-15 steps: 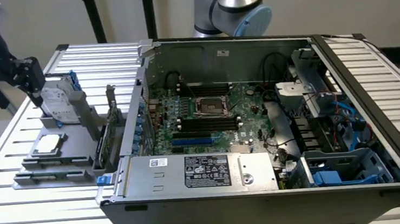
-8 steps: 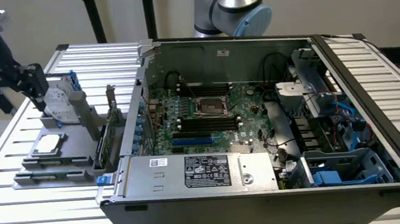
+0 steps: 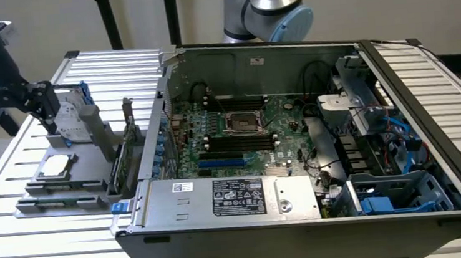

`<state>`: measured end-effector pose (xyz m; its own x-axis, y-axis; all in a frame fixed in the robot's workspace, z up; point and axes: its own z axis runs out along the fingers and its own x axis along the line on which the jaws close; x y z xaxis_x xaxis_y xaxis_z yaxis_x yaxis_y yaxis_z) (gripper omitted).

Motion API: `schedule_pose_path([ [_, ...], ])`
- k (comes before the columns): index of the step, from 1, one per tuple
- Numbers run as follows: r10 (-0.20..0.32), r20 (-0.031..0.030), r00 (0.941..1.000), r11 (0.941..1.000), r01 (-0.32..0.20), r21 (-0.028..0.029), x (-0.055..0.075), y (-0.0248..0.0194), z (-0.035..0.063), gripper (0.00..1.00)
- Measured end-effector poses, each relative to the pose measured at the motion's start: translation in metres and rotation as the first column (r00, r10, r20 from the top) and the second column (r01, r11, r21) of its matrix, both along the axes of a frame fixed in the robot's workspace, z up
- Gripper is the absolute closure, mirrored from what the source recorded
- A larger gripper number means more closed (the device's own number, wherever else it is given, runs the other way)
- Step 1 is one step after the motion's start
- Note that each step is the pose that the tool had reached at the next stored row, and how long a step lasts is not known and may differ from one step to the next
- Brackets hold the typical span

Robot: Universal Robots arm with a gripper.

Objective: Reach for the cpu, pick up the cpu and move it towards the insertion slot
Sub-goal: 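Pick up the cpu and move it towards the insertion slot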

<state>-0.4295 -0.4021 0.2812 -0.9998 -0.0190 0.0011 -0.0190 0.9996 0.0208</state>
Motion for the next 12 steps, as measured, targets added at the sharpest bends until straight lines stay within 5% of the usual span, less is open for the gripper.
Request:
schedule_pose_path([
  [12, -0.008, 0.0000, 1.0000, 1.0000, 0.008, 0.0001, 0.000, -0.0004, -0.0218, 0.29],
])
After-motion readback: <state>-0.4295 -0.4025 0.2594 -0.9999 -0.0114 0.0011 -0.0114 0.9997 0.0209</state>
